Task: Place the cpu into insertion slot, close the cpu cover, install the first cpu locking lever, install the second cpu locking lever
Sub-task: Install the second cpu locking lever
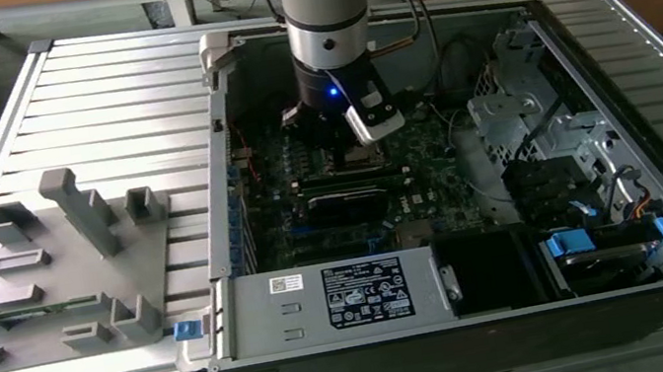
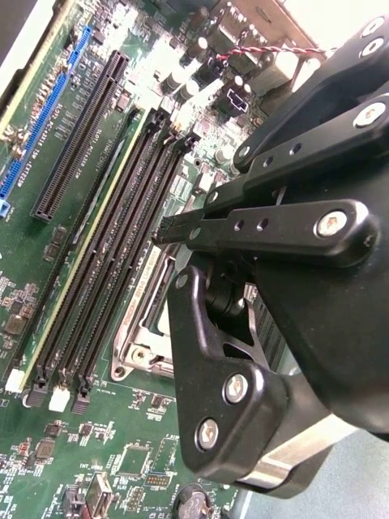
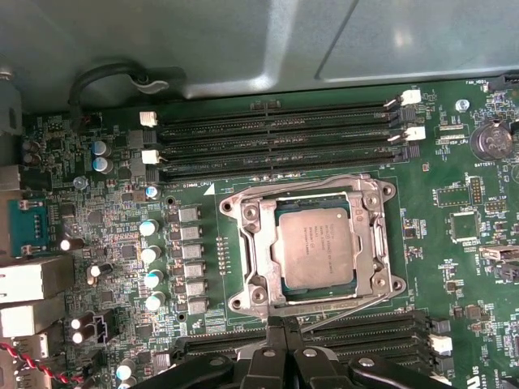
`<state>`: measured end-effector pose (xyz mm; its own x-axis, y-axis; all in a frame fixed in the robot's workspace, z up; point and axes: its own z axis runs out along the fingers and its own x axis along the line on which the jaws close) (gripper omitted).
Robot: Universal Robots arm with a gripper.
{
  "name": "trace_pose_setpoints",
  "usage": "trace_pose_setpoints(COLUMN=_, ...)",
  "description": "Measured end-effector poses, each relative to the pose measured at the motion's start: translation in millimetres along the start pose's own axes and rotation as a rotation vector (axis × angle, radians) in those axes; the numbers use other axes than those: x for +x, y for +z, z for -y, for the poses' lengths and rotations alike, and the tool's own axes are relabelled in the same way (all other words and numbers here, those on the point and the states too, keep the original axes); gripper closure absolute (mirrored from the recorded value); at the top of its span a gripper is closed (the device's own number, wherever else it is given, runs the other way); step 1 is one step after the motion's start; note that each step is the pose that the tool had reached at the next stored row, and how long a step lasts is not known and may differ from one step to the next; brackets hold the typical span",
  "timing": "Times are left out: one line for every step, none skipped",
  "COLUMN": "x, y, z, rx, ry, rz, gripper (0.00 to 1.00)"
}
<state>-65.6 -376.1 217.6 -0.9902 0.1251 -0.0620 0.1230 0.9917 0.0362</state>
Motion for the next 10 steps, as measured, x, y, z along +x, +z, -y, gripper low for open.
trace_pose_setpoints(x=0.0, y=0.2, z=0.0, rx=-0.0001, ry=0.0, rz=0.0, gripper=0.89)
trace_pose_setpoints(x=0.0, y=0.4, z=0.0, rx=-0.0002, ry=0.0, rz=0.0001, gripper=0.89)
trace_pose_setpoints(x=0.0, y=0.4, z=0.0, rx=0.0, ry=0.0, rz=0.0, gripper=0.89)
trace_pose_setpoints(x=0.0, y=0.3, z=0.0, rx=0.0001, ry=0.0, rz=0.0, gripper=0.89)
trace_pose_setpoints(x=0.0, y=0.3, z=0.0, rx=0.0002, ry=0.0, rz=0.0, gripper=0.89)
trace_pose_setpoints(x=0.3, y=0.4, z=0.0, rx=0.0002, ry=0.0, rz=0.0002, gripper=0.89)
trace_pose_setpoints(x=0.8, y=0.5, z=0.1, rx=0.0, ry=0.0, rz=0.0004, gripper=0.89)
trace_pose_setpoints(x=1.2, y=0.7, z=0.1, rx=-0.0001, ry=0.0, rz=0.0005, gripper=0.89)
trace_pose_setpoints(x=1.8, y=0.8, z=0.2, rx=0.0, ry=0.0, rz=0.0005, gripper=0.89)
trace_pose_setpoints(x=2.7, y=0.9, z=0.4, rx=0.0001, ry=0.0, rz=0.0006, gripper=0.89)
